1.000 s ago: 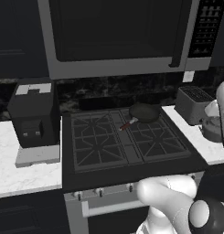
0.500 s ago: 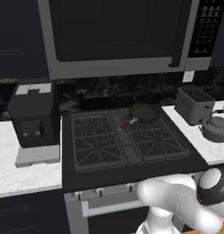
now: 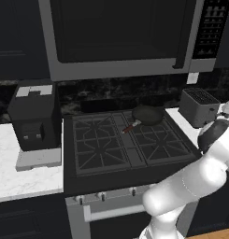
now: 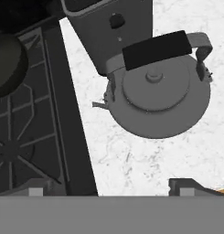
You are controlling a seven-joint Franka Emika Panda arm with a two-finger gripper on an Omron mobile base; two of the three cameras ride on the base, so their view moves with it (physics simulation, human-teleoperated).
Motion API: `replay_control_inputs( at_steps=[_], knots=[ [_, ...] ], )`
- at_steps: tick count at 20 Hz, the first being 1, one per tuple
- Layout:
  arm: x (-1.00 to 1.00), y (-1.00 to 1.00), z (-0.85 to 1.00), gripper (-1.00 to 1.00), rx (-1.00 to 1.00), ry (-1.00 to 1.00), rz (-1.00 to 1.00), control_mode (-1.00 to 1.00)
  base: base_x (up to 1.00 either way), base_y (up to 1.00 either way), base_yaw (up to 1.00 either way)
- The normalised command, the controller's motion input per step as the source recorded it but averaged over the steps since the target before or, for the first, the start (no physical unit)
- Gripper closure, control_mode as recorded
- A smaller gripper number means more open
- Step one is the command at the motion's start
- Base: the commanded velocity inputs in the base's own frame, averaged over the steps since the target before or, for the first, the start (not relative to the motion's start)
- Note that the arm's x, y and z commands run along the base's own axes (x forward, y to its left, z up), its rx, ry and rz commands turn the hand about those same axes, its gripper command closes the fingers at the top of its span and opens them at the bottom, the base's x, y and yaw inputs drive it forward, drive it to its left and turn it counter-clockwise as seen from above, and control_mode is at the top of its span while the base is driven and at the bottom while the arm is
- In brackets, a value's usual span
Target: Pick the kettle from the counter and place it on a stove burner. Then turn the burner on.
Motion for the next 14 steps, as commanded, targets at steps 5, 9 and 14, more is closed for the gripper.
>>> replay_control_inputs(
  at_steps=[5, 9, 14],
  knots=[
    [0.53, -0.02, -0.31, -1.00, 0.36, 0.11, -0.50, -1.00, 0.00, 0.00, 0.00],
    [0.00, -0.05, 0.00, -1.00, 0.02, -0.01, -0.05, -1.00, 0.00, 0.00, 0.00],
    [0.28, -0.05, -0.09, -1.00, 0.00, 0.00, -0.07, -1.00, 0.00, 0.00, 0.00]
  ],
)
